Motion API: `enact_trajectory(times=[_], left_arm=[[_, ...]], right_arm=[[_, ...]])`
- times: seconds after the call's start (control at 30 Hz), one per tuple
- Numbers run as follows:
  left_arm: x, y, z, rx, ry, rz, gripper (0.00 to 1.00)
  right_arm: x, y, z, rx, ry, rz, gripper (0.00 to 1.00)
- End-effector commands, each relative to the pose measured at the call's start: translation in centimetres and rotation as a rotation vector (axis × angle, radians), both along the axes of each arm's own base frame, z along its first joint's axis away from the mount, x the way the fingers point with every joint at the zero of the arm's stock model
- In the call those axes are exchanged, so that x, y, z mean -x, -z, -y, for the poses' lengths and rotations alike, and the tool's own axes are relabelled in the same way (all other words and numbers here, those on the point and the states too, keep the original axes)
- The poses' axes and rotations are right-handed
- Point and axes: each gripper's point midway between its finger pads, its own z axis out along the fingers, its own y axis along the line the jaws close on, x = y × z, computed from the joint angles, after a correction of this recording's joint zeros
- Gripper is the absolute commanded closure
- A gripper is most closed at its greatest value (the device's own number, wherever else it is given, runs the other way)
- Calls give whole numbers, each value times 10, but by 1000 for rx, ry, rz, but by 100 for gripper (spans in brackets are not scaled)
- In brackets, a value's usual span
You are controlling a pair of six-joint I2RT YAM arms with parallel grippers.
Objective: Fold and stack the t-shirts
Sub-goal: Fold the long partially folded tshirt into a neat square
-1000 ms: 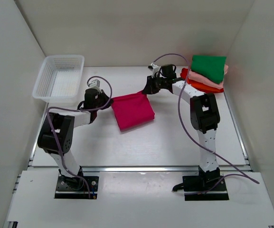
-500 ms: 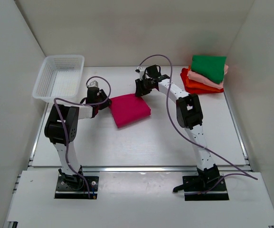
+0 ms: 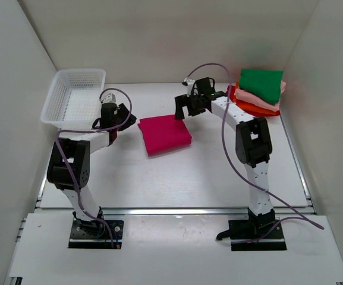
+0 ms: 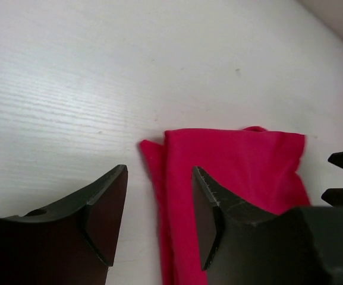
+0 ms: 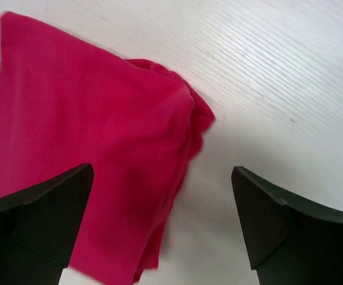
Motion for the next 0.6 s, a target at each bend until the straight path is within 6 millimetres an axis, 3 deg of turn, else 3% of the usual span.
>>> enact_trajectory(times=[0.0, 0.07, 0.1, 0.27, 0.3, 0.5, 0.57], left_arm=[[-2, -54, 18, 71, 87, 100, 42], [1, -55, 34, 111, 140, 81, 44], [1, -54, 46, 129, 173, 72, 44], [0, -18, 84, 194, 270, -64, 47], [6, -1, 88, 185, 276, -115, 48], [29, 51, 82, 117, 274, -305, 50], [40, 68, 81, 147, 291, -374, 51]], right_arm=[[-1, -56, 22, -144, 39, 53, 1], [11, -43, 28, -167, 68, 2, 1], [12, -47, 32, -181, 75, 0, 1], [34, -24, 27, -196, 89, -123, 1], [34, -20, 26, -198, 92, -130, 1], [44, -4, 7, -181, 101, -197, 1], [50, 14, 5, -132, 126, -256, 1]])
